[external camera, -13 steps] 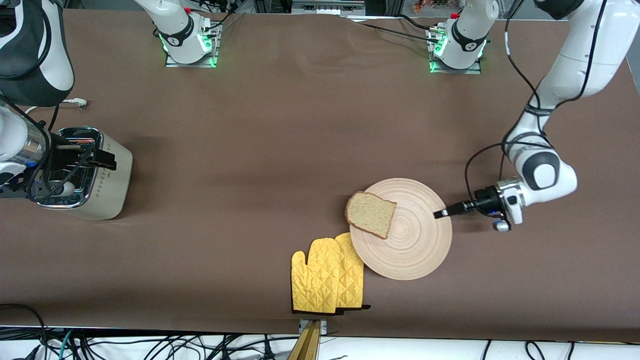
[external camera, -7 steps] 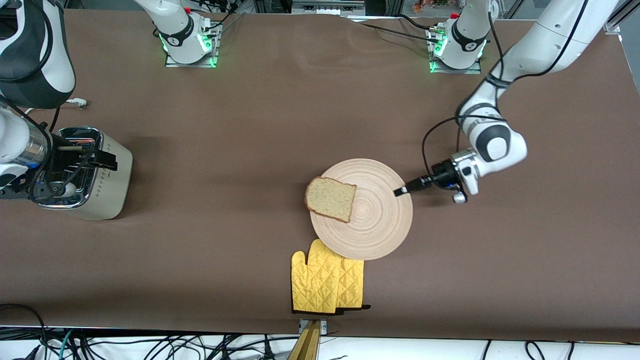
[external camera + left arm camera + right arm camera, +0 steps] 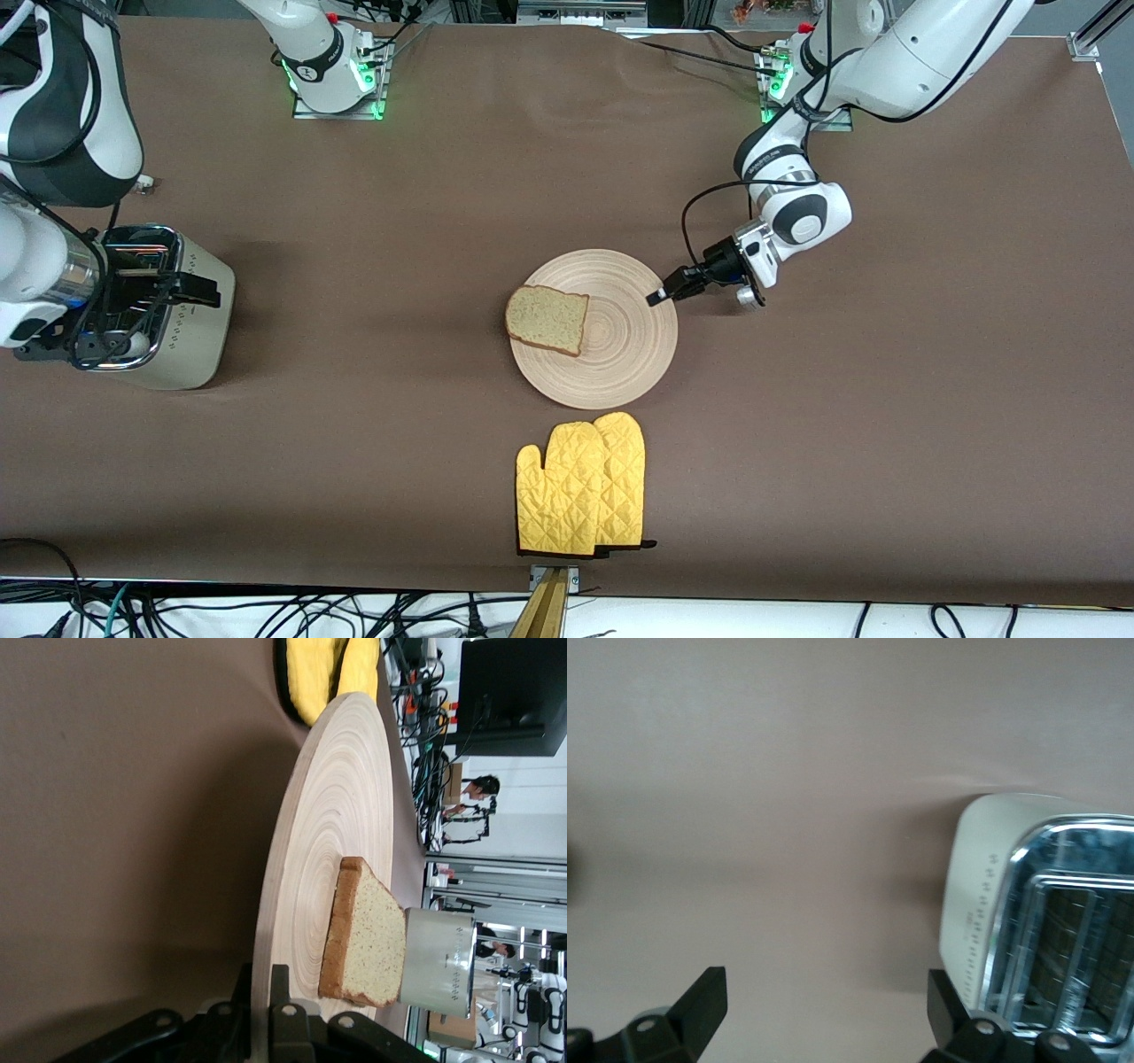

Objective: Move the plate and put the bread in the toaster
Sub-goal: 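Push the wooden plate with the left gripper toward the toaster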

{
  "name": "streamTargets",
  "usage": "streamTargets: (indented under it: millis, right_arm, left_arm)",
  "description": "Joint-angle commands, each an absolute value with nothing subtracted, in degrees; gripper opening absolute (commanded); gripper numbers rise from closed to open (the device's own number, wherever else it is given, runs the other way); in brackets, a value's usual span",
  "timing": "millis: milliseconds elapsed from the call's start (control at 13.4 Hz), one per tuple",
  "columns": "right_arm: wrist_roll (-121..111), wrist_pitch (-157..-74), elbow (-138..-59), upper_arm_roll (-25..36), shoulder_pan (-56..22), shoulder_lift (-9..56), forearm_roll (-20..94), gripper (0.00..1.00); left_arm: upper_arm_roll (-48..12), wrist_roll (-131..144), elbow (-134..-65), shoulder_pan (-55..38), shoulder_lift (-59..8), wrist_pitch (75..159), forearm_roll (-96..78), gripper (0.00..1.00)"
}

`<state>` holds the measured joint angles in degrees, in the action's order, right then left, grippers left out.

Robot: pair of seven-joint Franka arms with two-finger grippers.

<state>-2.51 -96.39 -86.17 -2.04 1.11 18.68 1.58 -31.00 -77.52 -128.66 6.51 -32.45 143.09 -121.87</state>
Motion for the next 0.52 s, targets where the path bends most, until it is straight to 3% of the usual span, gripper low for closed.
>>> streamTargets:
  millis: [0,446]
  right_arm:
    - [-1.85,-98.34,-86.13,-2.20,0.97,20.56,5.79,1.00]
    - [-1.41,-103.35,-86.92,-2.20,-1.40,24.69,14.40,1.00]
  left_arm:
    - [-31.38,-79.19,-128.50,6.42,-31.82,143.00,-124.01,0.00]
    - [-31.38,-79.28,-128.41,3.96,-33.40,143.00,-124.45,0.00]
